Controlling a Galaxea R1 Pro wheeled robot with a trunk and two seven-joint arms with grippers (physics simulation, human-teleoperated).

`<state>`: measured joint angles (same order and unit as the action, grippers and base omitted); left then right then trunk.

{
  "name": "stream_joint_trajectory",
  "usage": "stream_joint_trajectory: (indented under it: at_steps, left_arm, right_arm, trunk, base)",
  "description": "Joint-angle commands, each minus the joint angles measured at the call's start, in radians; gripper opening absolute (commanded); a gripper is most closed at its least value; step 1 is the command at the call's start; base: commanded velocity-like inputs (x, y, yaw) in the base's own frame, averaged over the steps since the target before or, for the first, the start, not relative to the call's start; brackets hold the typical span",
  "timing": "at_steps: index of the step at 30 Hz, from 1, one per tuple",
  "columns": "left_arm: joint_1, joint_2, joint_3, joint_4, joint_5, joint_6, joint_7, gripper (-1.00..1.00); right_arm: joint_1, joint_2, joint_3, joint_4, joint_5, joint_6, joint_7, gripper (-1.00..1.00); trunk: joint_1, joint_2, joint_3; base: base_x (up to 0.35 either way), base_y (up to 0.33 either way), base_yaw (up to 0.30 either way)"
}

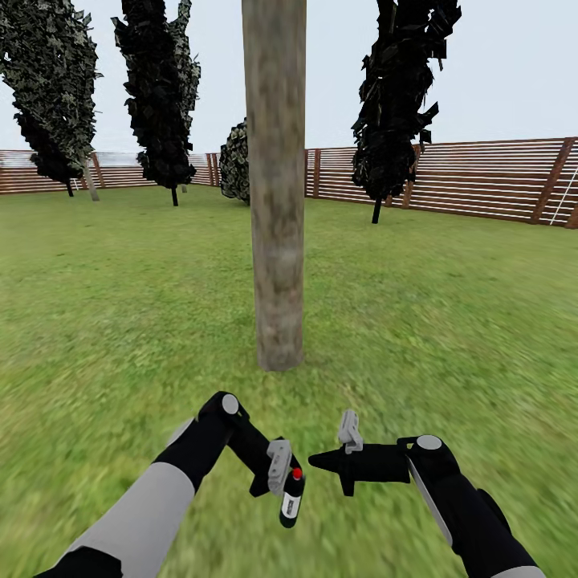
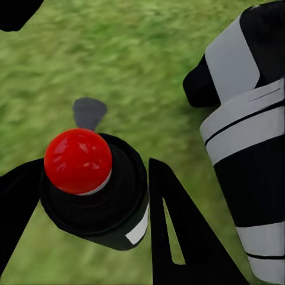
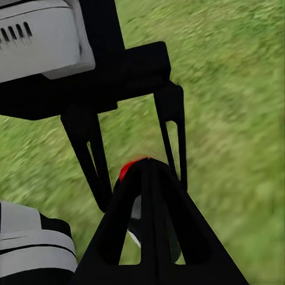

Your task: In the garden, pick up the pesticide atomizer on the floor and spray pesticide onto both trees until each tree trunk is fully covered.

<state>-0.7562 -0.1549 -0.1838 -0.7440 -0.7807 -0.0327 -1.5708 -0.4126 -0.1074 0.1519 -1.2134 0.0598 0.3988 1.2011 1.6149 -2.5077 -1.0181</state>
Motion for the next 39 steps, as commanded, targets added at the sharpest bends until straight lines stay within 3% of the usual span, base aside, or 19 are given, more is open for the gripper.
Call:
stream_joint_trajectory:
  at_steps: [1, 39]
  left_arm:
    - [0.000, 0.000, -0.001, 0.000, 0.001, 0.000, 0.000, -1.00]
    - [-0.021, 0.000, -0.005, 0.000, 0.006, 0.004, 0.000, -1.00]
  right_arm:
    - [0.000, 0.000, 0.000, 0.000, 0.000, 0.000, 0.000, -1.00]
    - [0.000, 0.000, 0.000, 0.000, 0.000, -0.002, 0.000, -1.00]
  trunk:
    - [0.000, 0.000, 0.000]
    - [0.000, 0.000, 0.000]
  base:
    - [0.000, 0.000, 0.000]
    - [0.000, 0.000, 0.000]
